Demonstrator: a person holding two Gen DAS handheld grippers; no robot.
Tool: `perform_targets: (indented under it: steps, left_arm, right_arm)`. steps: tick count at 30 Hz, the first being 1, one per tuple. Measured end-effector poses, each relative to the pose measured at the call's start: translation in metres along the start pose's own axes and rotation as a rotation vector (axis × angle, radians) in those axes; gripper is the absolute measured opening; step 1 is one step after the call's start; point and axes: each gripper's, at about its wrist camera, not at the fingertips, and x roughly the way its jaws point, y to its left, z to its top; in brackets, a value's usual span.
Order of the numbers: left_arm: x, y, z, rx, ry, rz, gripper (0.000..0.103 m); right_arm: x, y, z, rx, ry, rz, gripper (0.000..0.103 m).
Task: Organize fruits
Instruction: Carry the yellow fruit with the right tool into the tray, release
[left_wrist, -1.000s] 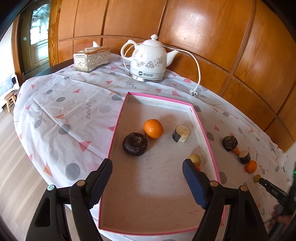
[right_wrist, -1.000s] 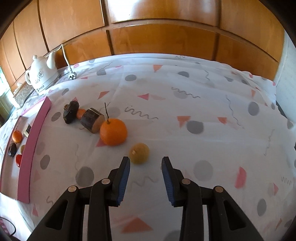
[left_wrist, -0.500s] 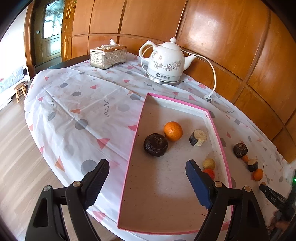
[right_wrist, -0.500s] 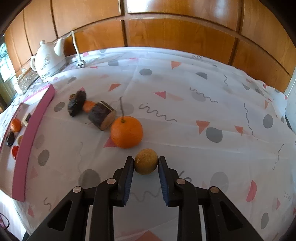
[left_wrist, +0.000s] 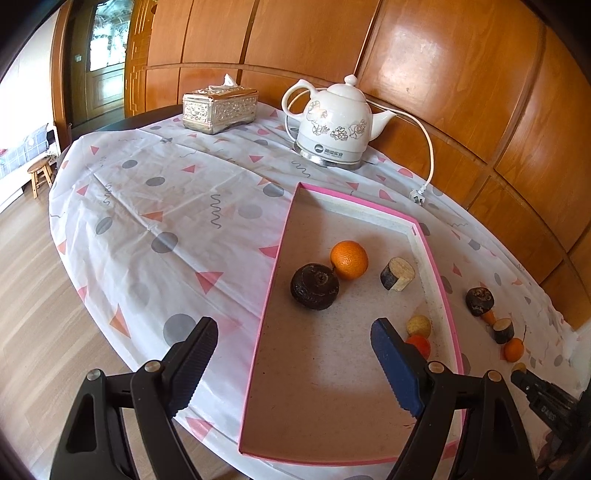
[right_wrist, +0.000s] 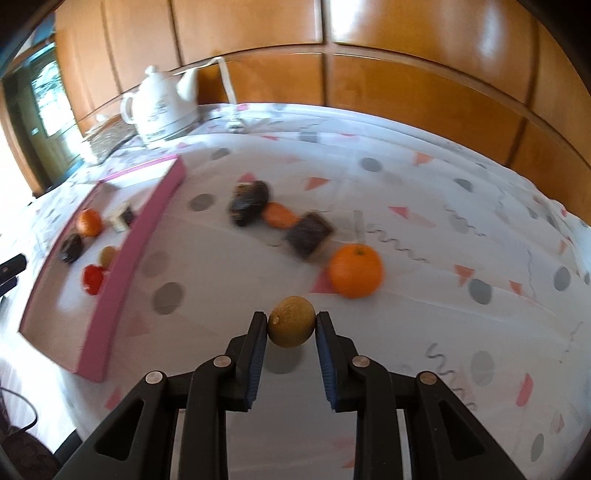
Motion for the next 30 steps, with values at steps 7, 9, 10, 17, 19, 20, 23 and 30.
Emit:
perform_targets:
  steps: [7, 9, 10, 17, 19, 20, 23, 30]
  left_arm:
    - [0.000, 0.005, 0.001, -0.021, -0.004, 0.006, 0.087]
    - [0.000, 0.008, 0.002, -0.031, -0.006, 0.010, 0.087]
    - [0.000, 0.010, 0.002, -0.035, -0.007, 0.012, 0.087]
    - [0.000, 0.017, 0.003, -0.053, -0.010, 0.023, 0.087]
    - [0.000, 0.018, 0.003, -0.057, -0.010, 0.025, 0.087]
    - [0.000, 0.019, 0.003, -0.059, -0.010, 0.026, 0.087]
    - [0.001, 0.022, 0.002, -0.067, -0.009, 0.030, 0.087]
    - [0.002, 0.025, 0.002, -0.074, -0.005, 0.030, 0.087]
  right_arm:
    - [-0.003, 0.045, 0.009, -0.078, 0.008, 0.173, 0.027]
    - [-0.002, 0.063, 0.014, -0.107, 0.012, 0.235, 0.027]
    - [-0.002, 0.071, 0.016, -0.119, 0.015, 0.258, 0.027]
    - [0.005, 0.141, 0.028, -0.229, 0.037, 0.392, 0.027]
    - [0.009, 0.155, 0.031, -0.243, 0.041, 0.410, 0.027]
    - [0.009, 0.159, 0.031, -0.245, 0.044, 0.416, 0.027]
    - [0.016, 0.174, 0.035, -0.253, 0.055, 0.427, 0.028]
    - [0.016, 0.178, 0.035, -0.241, 0.046, 0.396, 0.031]
